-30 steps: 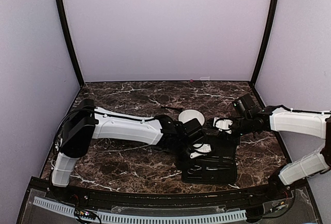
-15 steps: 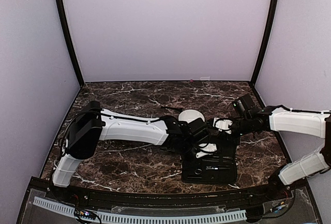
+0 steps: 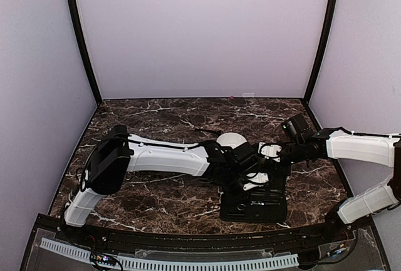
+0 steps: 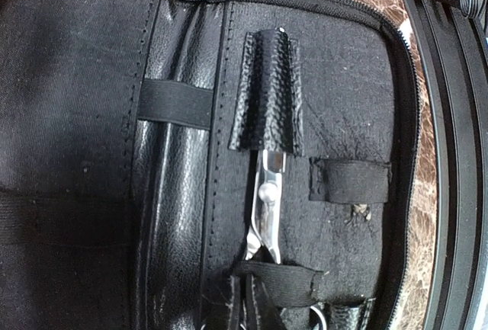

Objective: Sort the hair-cutting tools

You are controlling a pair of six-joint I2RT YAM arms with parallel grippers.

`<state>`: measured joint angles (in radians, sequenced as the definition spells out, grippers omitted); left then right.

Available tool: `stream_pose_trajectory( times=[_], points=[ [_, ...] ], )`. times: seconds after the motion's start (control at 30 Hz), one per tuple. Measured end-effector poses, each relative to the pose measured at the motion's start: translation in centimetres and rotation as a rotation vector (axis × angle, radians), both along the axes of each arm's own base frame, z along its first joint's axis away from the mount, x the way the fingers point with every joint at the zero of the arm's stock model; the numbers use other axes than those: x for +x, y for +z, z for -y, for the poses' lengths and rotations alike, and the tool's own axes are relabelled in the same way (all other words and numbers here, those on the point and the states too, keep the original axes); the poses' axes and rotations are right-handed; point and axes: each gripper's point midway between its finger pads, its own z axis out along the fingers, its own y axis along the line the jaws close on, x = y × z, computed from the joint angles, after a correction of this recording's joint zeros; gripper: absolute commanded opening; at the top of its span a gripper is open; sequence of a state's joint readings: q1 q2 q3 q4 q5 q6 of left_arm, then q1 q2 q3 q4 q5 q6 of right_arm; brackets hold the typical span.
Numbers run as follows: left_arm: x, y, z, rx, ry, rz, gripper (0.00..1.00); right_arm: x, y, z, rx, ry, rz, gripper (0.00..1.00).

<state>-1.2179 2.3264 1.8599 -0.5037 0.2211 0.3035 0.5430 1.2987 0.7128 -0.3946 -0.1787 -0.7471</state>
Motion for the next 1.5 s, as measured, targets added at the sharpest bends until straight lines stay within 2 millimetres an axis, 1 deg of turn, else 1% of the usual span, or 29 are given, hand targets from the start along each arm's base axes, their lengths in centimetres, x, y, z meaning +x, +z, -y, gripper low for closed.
stream_pose_trajectory(
  times=[0.17, 0.2, 0.27, 0.37, 0.43, 0.5, 0.6, 0.67, 0.8, 0.9, 1.0, 1.1, 1.17, 1.2, 1.23, 1.27, 1.33, 1.4, 1.43, 1.47, 1.5],
  points=[
    [0.0, 0.1, 0.1, 0.007, 0.001, 0.011, 0.09, 0.0, 0.0, 0.0, 0.0, 0.0, 0.0, 0.05],
    [0.1, 0.3, 0.2, 0.007, 0.003, 0.016, 0.1, 0.0, 0.0, 0.0, 0.0, 0.0, 0.0, 0.06],
    [0.2, 0.6, 0.4, 0.006, 0.006, 0.033, 0.12, 0.0, 0.0, 0.0, 0.0, -0.001, 0.0, 0.1],
    [0.6, 1.7, 0.8, 0.006, 0.019, 0.075, 0.15, -0.1, -0.1, 0.1, -0.003, 0.0, -0.001, 0.2],
    [1.4, 3.0, 1.1, 0.001, 0.042, 0.121, 0.18, -0.1, -0.3, 0.2, -0.009, -0.002, 0.001, 0.26],
    [2.3, 3.9, 1.0, 0.003, 0.068, 0.172, 0.25, -0.2, -0.5, 0.3, -0.015, -0.008, 0.0, 0.31],
    [3.9, 5.8, -0.1, 0.023, 0.117, 0.277, 0.41, -0.3, -0.6, 0.6, -0.019, -0.014, 0.003, 0.36],
    [5.1, 7.2, -1.2, 0.031, 0.159, 0.35, 0.52, -0.4, -0.4, 0.7, -0.018, -0.015, 0.012, 0.37],
    [8.3, 10.3, -5.1, 0.051, 0.266, 0.47, 0.64, -0.3, -0.1, 0.8, -0.015, -0.019, 0.028, 0.4],
    [12.0, 11.8, -8.9, 0.072, 0.377, 0.517, 0.7, -0.2, 0.1, 0.9, -0.016, -0.025, 0.037, 0.41],
    [16.2, 12.3, -13.7, 0.103, 0.505, 0.532, 0.72, -0.1, 0.2, 0.9, -0.016, -0.028, 0.045, 0.42],
    [18.8, 11.8, -17.6, 0.144, 0.61, 0.528, 0.72, -0.1, 0.4, 1.0, -0.014, -0.033, 0.053, 0.42],
    [19.5, 11.5, -19.9, 0.162, 0.668, 0.518, 0.72, 0.0, 0.5, 1.0, -0.014, -0.036, 0.058, 0.42],
    [19.6, 11.5, -20.6, 0.165, 0.69, 0.513, 0.69, 0.1, 0.5, 1.0, -0.015, -0.037, 0.06, 0.42],
    [19.6, 11.6, -21.3, 0.166, 0.716, 0.512, 0.65, 0.1, 0.4, 1.0, -0.016, -0.039, 0.061, 0.42],
    [19.9, 11.8, -22.6, 0.17, 0.771, 0.507, 0.62, 0.1, 0.4, 1.1, -0.017, -0.041, 0.061, 0.42],
    [20.2, 12.6, -24.9, 0.162, 0.882, 0.474, 0.6, 0.2, 0.4, 1.1, -0.018, -0.044, 0.062, 0.42],
    [21.0, 14.0, -29.0, 0.128, 1.034, 0.432, 0.61, 0.2, 0.4, 1.1, -0.02, -0.045, 0.062, 0.42],
    [21.3, 14.8, -31.6, 0.106, 1.12, 0.417, 0.62, 0.2, 0.4, 1.1, -0.019, -0.046, 0.064, 0.42],
    [21.3, 15.6, -34.4, 0.083, 1.202, 0.407, 0.63, 0.2, 0.5, 1.1, -0.019, -0.046, 0.066, 0.42],
    [21.0, 16.4, -37.5, 0.059, 1.295, 0.399, 0.63, 0.1, 0.5, 1.2, -0.018, -0.045, 0.067, 0.42]
  ],
)
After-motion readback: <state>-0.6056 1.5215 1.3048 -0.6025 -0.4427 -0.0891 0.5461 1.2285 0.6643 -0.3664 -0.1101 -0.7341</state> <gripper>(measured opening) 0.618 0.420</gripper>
